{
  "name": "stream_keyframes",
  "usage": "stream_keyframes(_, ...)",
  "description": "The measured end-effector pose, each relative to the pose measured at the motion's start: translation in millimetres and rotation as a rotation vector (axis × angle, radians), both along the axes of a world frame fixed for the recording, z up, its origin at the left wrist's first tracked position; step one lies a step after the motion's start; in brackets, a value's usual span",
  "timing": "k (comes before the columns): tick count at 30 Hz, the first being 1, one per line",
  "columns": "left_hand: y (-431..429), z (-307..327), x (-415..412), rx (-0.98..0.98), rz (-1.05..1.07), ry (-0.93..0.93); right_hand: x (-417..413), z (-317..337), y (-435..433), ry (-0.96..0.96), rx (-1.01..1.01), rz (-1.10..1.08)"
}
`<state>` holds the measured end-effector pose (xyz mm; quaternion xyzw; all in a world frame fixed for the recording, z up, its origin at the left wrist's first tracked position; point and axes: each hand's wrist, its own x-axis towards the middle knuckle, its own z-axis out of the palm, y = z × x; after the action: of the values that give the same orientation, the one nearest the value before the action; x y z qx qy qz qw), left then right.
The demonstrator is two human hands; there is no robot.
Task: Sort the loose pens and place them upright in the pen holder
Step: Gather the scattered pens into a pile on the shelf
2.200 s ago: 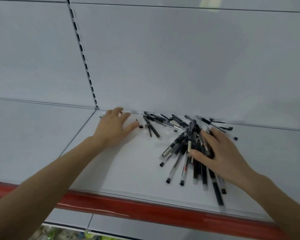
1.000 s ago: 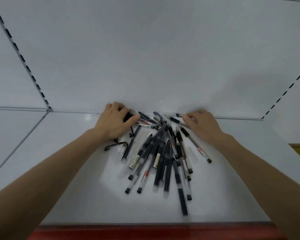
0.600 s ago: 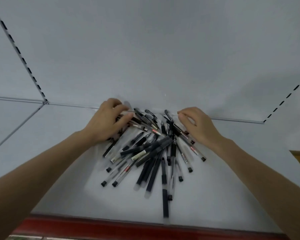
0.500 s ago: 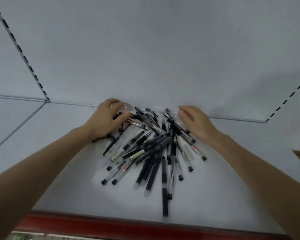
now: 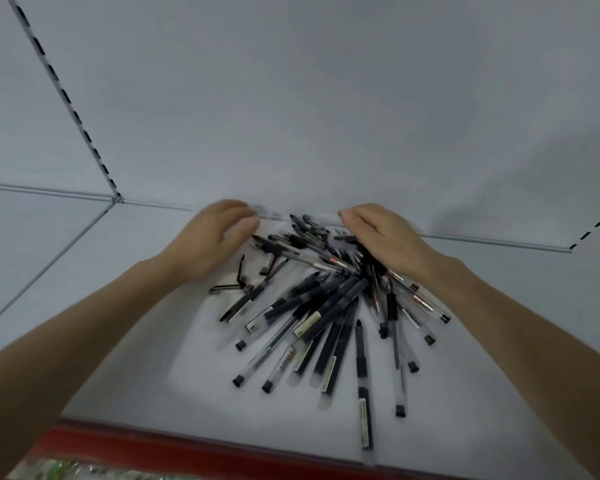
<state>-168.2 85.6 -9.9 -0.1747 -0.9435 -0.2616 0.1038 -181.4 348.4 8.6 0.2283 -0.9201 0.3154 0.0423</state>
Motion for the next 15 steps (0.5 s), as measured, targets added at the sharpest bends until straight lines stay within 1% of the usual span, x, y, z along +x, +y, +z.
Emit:
stream_keyframes(1, -12.6, -2.2, -6.1, -0.037, 0.062, -0.015, -4.7, 0.7, -0.9, -0.011, 0.03, 0.007)
stream_keyframes(3, -29.0, -8.3, -15.3, -0.102, 0.158, -0.103, -13.2, -1.8, -6.0, -0.041, 0.094, 0.015)
stream_keyframes(5, -30.0, -14.3, -18.7, -0.122, 0.193, -0.139, -18.1, -6.9, -12.8, -0.029, 0.134, 0.024)
stream_keyframes(10, -4.4, -15.1, -13.7, -0.131, 0.087, -0.096, -18.7, -9.6, -19.0, -0.01, 0.152, -0.011)
stream_keyframes(12, 6.3, -9.7, -6.4, -0.092, 0.051, -0.11, -16.2, -5.7, -20.4, -0.058, 0.165, -0.031)
stream_keyframes(14, 14.4, -3.4, 5.6, -0.028, -0.009, -0.117, -9.2, 0.1, -19.4, -0.115, 0.12, -0.053)
stream_keyframes(15, 15.3, -1.7, 12.8, 0.003, -0.029, -0.116, -3.9, 3.1, -17.2, -0.104, 0.078, -0.064)
